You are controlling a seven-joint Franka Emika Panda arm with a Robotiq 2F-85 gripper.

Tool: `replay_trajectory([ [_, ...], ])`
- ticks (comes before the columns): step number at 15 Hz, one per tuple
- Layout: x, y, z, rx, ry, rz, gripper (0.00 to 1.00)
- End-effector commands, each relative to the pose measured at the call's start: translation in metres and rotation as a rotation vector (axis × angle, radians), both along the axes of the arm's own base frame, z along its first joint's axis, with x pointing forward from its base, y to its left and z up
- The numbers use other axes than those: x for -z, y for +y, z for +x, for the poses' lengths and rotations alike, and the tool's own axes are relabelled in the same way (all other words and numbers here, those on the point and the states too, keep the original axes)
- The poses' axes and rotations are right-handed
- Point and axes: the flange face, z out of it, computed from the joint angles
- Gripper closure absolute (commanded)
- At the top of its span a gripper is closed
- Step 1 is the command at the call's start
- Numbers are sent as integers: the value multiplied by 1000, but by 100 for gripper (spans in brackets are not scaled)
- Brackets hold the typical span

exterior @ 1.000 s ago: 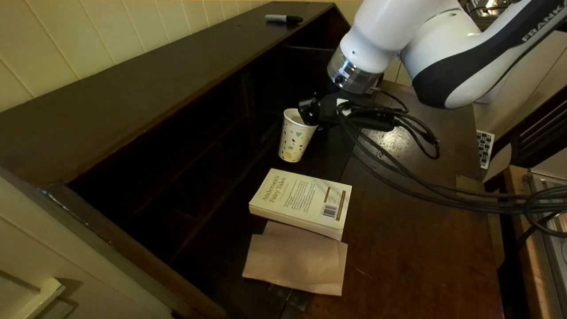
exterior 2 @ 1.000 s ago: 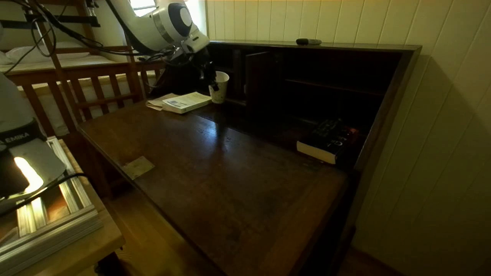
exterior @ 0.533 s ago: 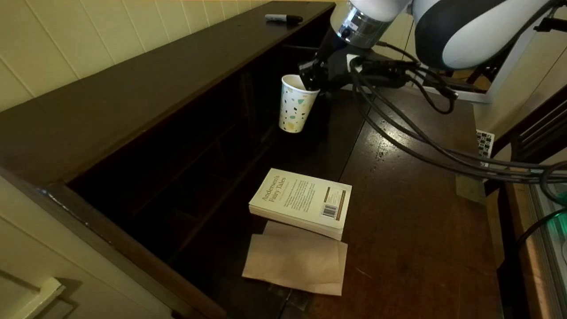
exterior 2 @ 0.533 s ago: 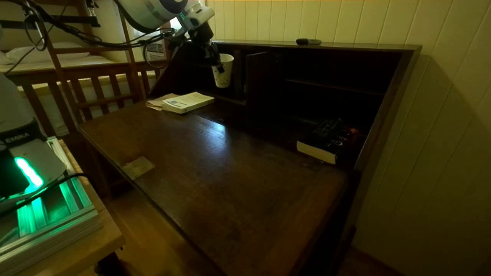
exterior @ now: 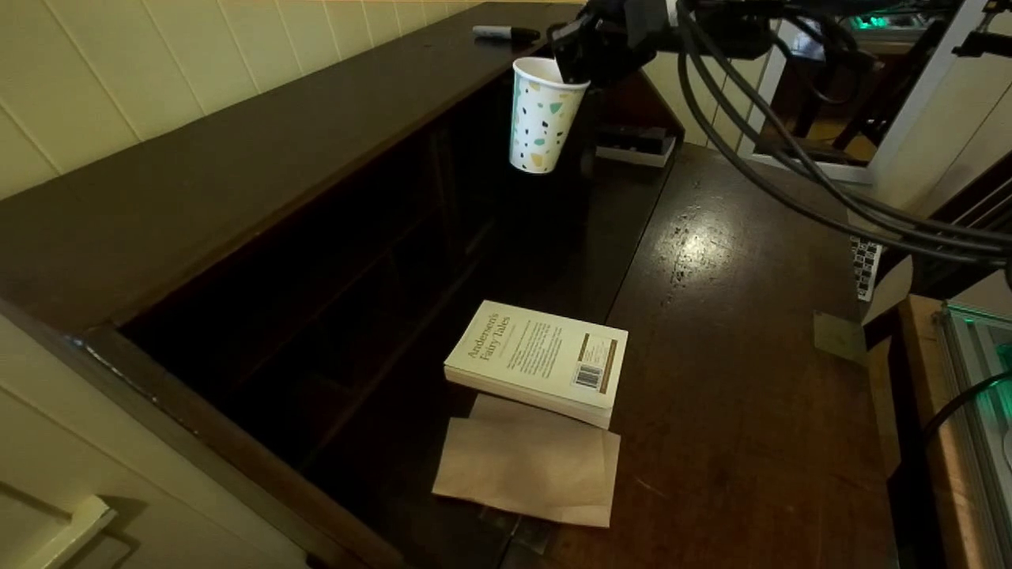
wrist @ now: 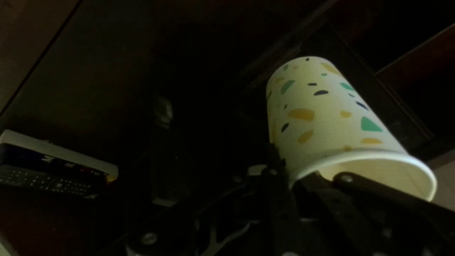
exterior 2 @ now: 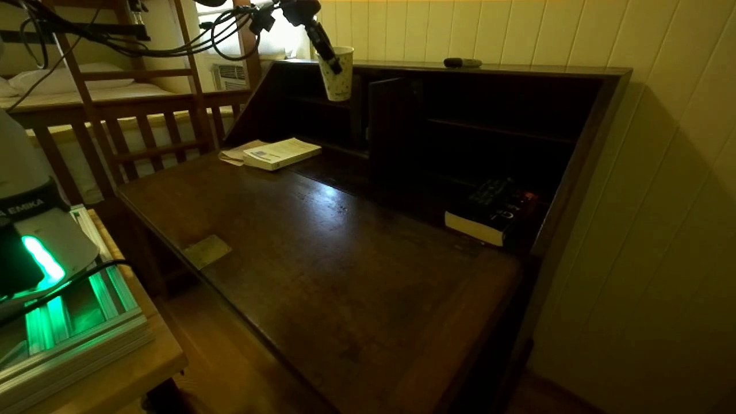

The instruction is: Open the compartment and remove the cup and put it on top of the dresser

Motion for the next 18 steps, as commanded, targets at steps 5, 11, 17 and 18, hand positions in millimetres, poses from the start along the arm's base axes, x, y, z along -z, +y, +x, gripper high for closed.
replay_trajectory([
  [5, -63, -35, -3, -47, -35, -30, 100],
  [11, -94, -57, 16, -125, -25, -24, 100],
  [17, -113, -74, 44, -202, 10, -43, 100],
  [18, -113, -76, 50, -217, 22, -38, 100],
])
